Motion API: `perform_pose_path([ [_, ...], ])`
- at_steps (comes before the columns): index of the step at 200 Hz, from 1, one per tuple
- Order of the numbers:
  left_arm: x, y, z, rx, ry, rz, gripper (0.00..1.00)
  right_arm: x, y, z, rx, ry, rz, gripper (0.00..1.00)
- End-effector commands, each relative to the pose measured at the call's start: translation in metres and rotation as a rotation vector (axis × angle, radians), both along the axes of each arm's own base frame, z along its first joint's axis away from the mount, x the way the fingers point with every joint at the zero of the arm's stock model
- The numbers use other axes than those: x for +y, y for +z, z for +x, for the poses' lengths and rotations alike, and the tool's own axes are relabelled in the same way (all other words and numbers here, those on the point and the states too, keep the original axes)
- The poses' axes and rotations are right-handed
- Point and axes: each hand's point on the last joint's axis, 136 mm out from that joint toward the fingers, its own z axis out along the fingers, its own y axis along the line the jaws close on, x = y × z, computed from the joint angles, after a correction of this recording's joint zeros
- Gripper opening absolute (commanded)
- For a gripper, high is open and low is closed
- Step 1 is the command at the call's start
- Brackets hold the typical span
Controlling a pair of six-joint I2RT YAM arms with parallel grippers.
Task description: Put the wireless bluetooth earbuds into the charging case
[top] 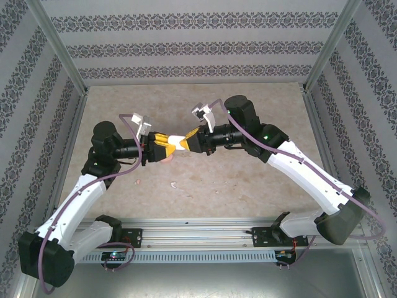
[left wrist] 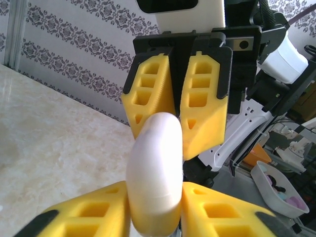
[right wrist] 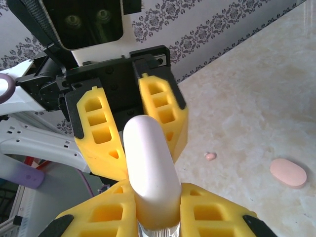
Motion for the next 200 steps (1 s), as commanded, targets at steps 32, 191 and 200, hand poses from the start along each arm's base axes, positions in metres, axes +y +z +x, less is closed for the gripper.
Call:
perform_pose_path([
  [32,0.001,0.003,-0.009,-0.079,-0.003,0.006,0.06,0.008,0.01,-0.009,-0.006,0.054,0.028,0.25],
  [191,0.014,-0.04,-0.024,-0.095,0.103,0.053,0.0,0.006,-0.035,0.039,0.15,-0.097,-0.105,0.47],
  [200,0.015,-0.041,-0.024,-0.094,0.114,0.056,0.0,0.006,-0.034,0.039,0.156,-0.1,-0.098,0.48],
])
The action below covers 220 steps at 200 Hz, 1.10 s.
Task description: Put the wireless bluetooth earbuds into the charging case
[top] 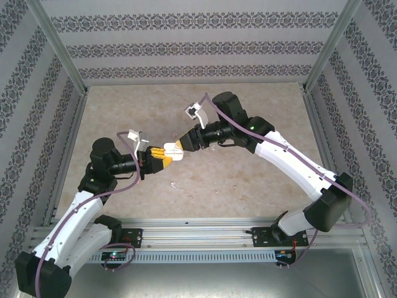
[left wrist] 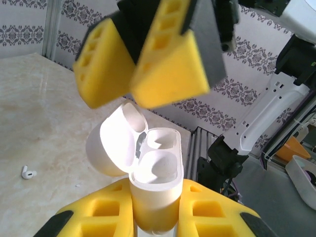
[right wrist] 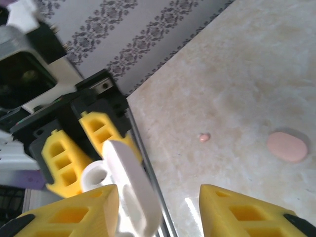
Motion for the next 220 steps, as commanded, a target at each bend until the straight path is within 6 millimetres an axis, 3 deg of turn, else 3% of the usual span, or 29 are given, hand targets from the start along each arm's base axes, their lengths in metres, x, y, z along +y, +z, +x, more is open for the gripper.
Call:
perform_pose_path([
  [1,0.0,0.005,-0.007,-0.056,-0.003,-0.006,0.0,-0.004,0.002,0.009,0.005,-0.051,-0.006,0.48],
  [39,0.006,-0.012,0.003,-0.012,0.077,0.024,0.0,-0.004,0.012,0.007,0.047,-0.082,0.021,0.54],
  [74,0.015,-0.036,0.009,0.064,0.17,0.08,0.0,-0.016,0.0,0.017,0.085,-0.197,-0.04,0.54],
  [101,0.027,-0.049,0.004,0.085,0.243,0.14,0.0,-0.039,-0.034,0.036,0.107,-0.369,-0.187,0.51],
  [129,0.039,-0.052,-0.008,0.07,0.296,0.187,0.0,-0.042,-0.066,0.043,0.172,-0.432,-0.283,0.5],
  [152,0.049,-0.052,-0.018,0.052,0.331,0.237,0.0,-0.029,-0.098,0.044,0.215,-0.41,-0.352,0.47],
  [196,0.06,-0.051,-0.036,0.077,0.366,0.274,0.0,0.001,-0.185,0.038,0.366,-0.343,-0.542,0.49],
  [220,0.074,-0.055,-0.039,0.116,0.457,0.286,0.0,0.02,-0.213,0.032,0.39,-0.321,-0.602,0.5],
])
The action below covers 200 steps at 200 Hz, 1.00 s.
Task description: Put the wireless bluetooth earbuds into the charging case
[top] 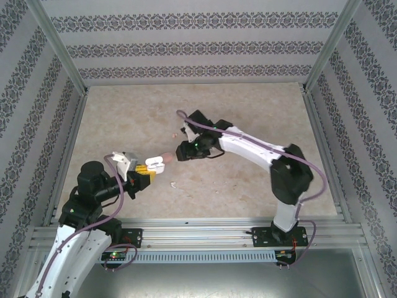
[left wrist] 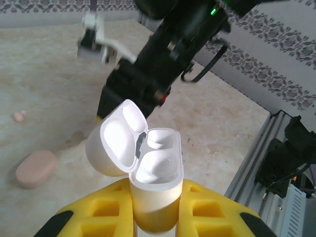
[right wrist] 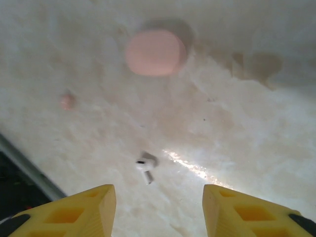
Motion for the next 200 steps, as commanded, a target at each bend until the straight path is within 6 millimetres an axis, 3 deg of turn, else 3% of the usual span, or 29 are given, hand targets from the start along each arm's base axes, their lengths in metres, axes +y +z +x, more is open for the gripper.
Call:
perform_pose_path([
  [1,0.017,-0.007,-0.009,0.046,0.095,0.038,0.0,0.016,-0.011,-0.007,0.026,0.008,-0.045,0.5],
  [63,0.04,-0.008,-0.007,0.031,0.248,0.044,0.0,0.052,-0.054,-0.023,0.069,0.053,-0.131,0.5],
  [119,0.043,-0.011,-0.007,0.032,0.266,0.047,0.0,0.052,-0.072,-0.025,0.079,0.063,-0.209,0.55],
  [200,0.044,-0.015,-0.004,0.041,0.28,0.051,0.0,0.059,-0.083,-0.032,0.086,0.088,-0.243,0.51],
])
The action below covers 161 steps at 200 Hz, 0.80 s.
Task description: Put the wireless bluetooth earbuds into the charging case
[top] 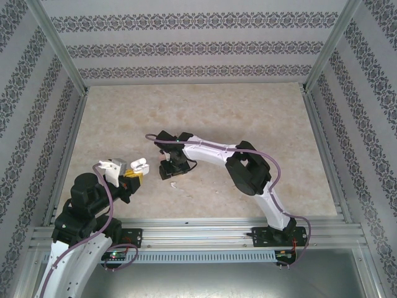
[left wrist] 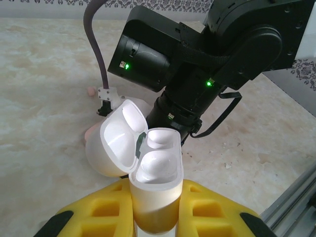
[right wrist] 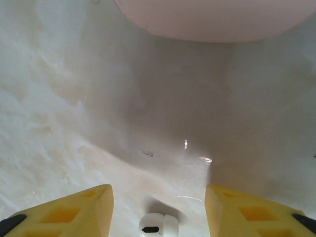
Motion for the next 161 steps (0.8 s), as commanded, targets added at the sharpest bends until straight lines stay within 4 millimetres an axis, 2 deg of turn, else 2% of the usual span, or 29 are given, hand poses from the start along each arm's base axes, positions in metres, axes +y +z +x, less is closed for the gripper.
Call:
perform_pose_path([
  [1,0.002,0.001,-0.002,0.002,0.011,-0.006,0.0,0.0,-0.001,-0.004,-0.004,0.001,-0.032,0.51],
  [65,0.0,0.0,-0.002,0.004,0.004,-0.006,0.0,-0.001,0.001,-0.022,-0.026,0.02,-0.055,0.52],
  [161,-0.001,-0.001,-0.003,0.005,-0.005,-0.007,0.0,-0.015,0.001,-0.025,-0.042,0.017,-0.121,0.53],
])
